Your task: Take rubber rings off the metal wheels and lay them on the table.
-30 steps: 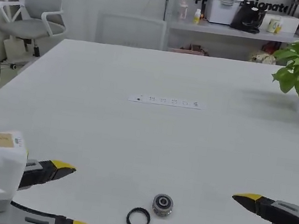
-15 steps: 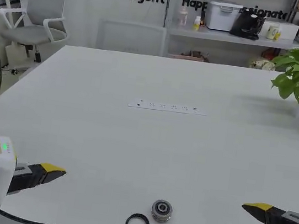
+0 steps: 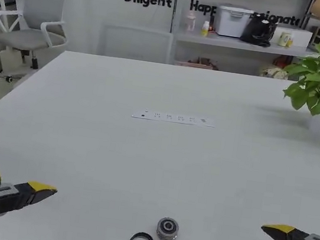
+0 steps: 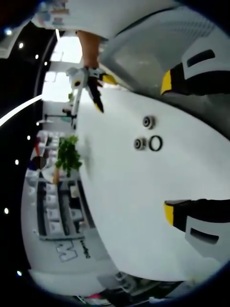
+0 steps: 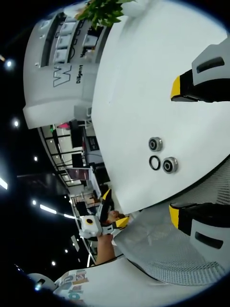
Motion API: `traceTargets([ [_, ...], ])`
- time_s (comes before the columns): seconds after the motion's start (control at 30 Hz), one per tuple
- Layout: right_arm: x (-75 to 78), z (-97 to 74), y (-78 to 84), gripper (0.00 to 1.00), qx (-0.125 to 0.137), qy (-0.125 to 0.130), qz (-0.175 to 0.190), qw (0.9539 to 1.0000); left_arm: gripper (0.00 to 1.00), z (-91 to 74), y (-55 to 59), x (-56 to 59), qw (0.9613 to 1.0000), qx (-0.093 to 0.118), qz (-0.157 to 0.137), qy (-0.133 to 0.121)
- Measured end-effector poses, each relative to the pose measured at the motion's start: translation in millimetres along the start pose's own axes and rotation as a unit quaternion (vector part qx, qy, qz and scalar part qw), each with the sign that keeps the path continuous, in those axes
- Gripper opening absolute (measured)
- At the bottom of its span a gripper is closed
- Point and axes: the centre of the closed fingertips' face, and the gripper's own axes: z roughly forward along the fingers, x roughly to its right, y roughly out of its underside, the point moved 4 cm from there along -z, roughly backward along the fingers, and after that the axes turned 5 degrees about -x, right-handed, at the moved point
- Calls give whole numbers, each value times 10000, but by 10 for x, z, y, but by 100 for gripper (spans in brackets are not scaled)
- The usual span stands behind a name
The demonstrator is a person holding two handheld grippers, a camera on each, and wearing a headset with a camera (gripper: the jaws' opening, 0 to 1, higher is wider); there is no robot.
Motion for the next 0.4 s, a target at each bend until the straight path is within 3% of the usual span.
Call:
traceTargets([
  [0.4, -18, -23, -14, 86, 12, 61, 37, 10000, 91, -18, -4, -8, 10000, 22, -11, 17],
])
